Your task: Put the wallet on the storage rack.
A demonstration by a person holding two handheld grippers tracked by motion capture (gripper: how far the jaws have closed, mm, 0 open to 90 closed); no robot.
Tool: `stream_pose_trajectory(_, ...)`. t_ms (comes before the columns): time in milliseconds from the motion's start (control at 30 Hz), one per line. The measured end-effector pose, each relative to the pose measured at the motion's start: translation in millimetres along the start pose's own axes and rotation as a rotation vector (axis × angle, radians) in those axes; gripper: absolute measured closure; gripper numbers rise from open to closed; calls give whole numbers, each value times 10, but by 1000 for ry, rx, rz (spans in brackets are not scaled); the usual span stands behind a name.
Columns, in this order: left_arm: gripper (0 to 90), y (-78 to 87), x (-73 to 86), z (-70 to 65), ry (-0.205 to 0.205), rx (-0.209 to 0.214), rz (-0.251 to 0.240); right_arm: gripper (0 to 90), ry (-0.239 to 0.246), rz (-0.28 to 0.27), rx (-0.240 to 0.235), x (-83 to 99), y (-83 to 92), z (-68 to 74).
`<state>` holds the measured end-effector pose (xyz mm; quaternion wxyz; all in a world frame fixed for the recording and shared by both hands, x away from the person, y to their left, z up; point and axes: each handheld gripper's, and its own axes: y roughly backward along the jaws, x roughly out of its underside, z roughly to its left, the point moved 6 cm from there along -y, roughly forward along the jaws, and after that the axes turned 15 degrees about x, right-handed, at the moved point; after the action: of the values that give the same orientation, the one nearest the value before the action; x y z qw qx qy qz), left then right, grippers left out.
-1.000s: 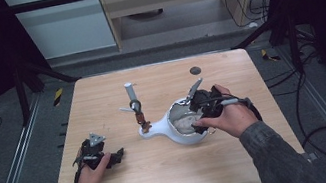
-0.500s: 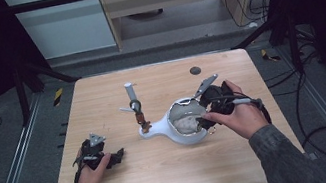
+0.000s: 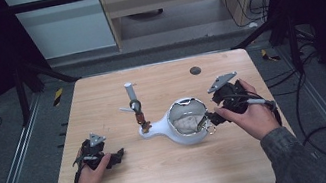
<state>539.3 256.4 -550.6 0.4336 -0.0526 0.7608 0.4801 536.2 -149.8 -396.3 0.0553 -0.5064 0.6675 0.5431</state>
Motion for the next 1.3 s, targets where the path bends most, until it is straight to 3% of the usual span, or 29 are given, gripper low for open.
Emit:
stream_pose_trajectory(300, 0, 0, 0, 0, 0, 0, 0, 77, -64, -16, 8, 184, -41, -106)
stream_pose_trajectory(700, 0, 0, 0, 0, 0, 0, 0, 73, -115, -20, 18, 399, -101, -174)
stream_pose_trajectory(1300, 0, -1, 0, -1, 1, -1, -1, 71, -228, 1, 19, 868, -263, -122)
